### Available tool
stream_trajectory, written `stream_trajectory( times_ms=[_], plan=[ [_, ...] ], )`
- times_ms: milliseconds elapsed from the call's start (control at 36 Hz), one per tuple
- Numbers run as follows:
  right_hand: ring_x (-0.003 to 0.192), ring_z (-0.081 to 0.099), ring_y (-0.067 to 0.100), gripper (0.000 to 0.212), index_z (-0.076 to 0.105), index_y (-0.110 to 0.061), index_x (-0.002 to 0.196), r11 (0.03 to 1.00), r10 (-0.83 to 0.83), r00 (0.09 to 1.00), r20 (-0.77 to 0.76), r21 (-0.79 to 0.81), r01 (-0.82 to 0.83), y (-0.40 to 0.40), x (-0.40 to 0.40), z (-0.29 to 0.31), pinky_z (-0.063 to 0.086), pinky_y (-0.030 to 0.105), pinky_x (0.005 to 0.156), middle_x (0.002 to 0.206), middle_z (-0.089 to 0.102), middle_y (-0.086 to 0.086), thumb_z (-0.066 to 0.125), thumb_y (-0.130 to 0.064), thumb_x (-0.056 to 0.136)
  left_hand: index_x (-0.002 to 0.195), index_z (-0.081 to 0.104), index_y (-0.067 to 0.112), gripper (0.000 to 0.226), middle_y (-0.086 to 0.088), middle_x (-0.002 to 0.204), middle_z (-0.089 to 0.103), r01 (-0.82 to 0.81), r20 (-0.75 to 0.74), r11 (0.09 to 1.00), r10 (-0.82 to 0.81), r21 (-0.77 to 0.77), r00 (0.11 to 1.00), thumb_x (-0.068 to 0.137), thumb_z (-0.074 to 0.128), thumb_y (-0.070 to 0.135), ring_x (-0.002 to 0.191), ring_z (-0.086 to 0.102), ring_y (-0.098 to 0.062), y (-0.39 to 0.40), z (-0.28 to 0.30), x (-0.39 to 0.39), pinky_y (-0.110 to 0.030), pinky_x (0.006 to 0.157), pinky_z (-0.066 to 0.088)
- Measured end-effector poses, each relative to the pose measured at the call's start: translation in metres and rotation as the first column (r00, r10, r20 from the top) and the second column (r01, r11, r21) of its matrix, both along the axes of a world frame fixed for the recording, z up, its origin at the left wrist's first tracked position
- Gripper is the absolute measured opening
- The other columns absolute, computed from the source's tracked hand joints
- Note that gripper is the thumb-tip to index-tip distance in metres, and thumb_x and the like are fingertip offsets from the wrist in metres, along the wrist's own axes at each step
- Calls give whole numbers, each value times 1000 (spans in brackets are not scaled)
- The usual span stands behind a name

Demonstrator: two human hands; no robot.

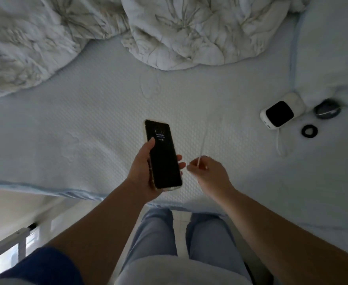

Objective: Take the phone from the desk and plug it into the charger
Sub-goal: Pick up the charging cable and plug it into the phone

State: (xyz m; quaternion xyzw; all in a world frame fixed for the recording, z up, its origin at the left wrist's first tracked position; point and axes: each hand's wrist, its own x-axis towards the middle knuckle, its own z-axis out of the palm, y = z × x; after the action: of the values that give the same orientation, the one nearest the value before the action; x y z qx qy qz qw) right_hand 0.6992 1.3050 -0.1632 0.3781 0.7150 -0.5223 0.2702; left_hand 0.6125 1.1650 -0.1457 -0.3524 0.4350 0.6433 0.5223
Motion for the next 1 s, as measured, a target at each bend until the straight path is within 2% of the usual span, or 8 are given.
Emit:
stream_trajectory(
  times_ms=[111,222,417,528,611,750,861,1000],
  plan=[
    [56,47,-1,14,55,-25,76,988,156,983,-95,24,-154,-24,13,48,33,9,53,61,50,-14,55,-35,86,112,67,19,65,-14,100,72,-148,-4,973,151,177,988,64,58,62,96,68,-30,0,31,-6,-49,93,48],
    [72,54,2,22,62,-16,105,974,226,954,-195,60,-218,-37,25,85,37,1,61,88,65,-4,54,-28,89,113,66,20,64,-11,101,71,-206,9,934,213,293,977,72,48,66,98,67,-28,-4,58,-10,-55,103,36],
    [85,58,6,23,61,-18,109,984,177,959,-220,36,-173,-47,31,136,41,9,73,101,66,-5,55,-23,87,117,62,18,65,-13,100,70,-149,-32,912,174,382,984,74,46,64,93,67,-27,-7,116,-13,-42,93,48],
    [88,57,7,26,60,-26,105,931,-196,977,-84,-330,158,-46,24,161,44,21,76,96,61,-14,50,-11,86,121,59,19,67,-13,101,70,-88,-42,898,117,432,992,74,47,65,92,67,-27,-14,147,-10,-38,81,55],
    [74,59,12,18,68,-22,83,668,-589,806,55,-529,524,-45,14,183,42,27,68,80,68,-5,51,-20,86,115,63,17,65,-14,99,71,18,-57,877,11,481,998,73,48,64,91,67,-27,-21,169,-4,-40,78,55],
    [42,55,11,20,53,-9,75,219,-835,507,214,-717,662,-43,5,216,48,22,46,51,65,1,51,-23,89,111,65,15,59,-13,95,70,143,-103,849,-105,509,989,73,50,59,85,67,-26,-34,198,12,-38,78,57],
    [41,57,15,23,56,-7,80,266,-872,456,177,-611,745,-44,1,231,46,27,41,70,65,8,53,-28,89,110,67,17,57,-14,97,71,168,-113,860,-129,481,985,74,48,57,87,67,-28,-39,207,23,-40,75,57],
    [42,41,9,21,63,-15,80,375,-904,427,0,-479,794,-48,8,245,39,24,45,57,48,-1,49,-26,90,110,67,19,62,-17,100,73,230,-109,888,-203,399,973,63,56,59,90,69,-32,-41,214,26,-46,81,55]
  ],
)
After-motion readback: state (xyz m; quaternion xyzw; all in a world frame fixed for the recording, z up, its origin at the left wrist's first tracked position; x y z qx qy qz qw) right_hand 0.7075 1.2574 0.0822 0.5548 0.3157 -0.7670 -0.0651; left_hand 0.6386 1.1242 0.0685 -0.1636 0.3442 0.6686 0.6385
